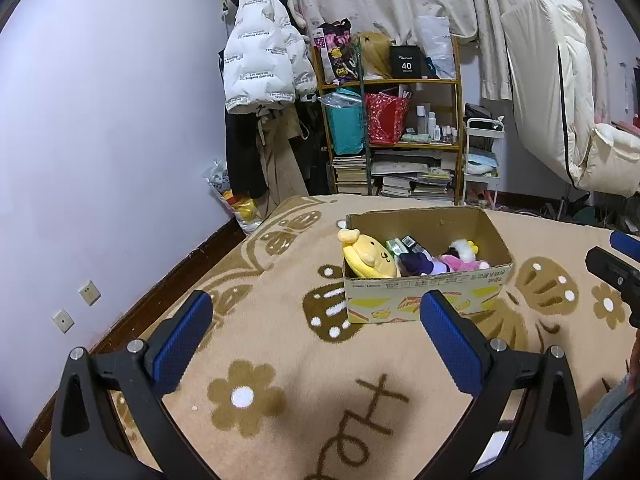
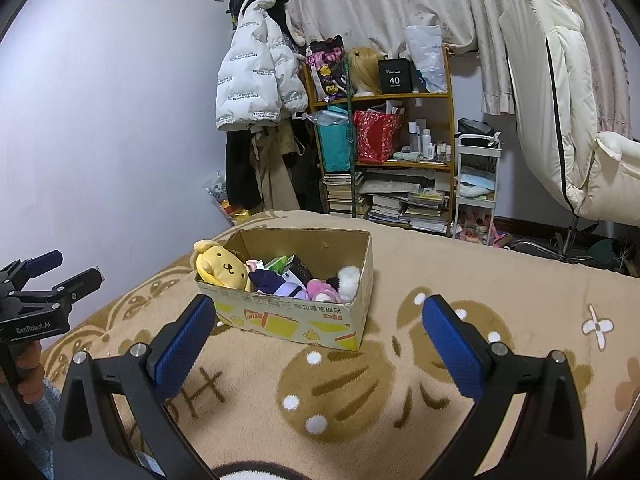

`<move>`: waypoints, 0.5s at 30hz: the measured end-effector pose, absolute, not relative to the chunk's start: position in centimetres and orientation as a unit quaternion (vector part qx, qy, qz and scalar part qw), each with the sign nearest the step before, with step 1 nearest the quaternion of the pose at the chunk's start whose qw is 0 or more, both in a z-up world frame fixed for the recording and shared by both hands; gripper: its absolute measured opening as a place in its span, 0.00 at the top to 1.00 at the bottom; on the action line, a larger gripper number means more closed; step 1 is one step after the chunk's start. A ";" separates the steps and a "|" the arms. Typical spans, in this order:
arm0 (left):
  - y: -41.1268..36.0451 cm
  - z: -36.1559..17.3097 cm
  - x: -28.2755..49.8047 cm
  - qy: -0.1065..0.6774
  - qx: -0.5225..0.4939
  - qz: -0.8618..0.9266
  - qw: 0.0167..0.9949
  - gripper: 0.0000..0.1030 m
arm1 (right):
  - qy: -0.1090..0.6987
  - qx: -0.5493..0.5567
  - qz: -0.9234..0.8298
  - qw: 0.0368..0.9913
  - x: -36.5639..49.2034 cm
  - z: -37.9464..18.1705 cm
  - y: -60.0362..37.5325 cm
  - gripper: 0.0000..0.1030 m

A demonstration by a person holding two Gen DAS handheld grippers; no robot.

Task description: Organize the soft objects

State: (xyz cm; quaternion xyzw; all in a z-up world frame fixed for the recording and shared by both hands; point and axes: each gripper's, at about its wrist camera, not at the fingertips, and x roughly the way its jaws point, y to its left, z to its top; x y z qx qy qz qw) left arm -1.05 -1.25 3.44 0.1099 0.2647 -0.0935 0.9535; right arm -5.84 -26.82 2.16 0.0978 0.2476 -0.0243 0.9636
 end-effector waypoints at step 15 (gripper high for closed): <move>-1.0 3.7 -1.1 0.259 0.105 -0.087 0.956 0.01 | 0.247 0.097 -0.028 0.964 -5.9 2.1 -27.1 0.00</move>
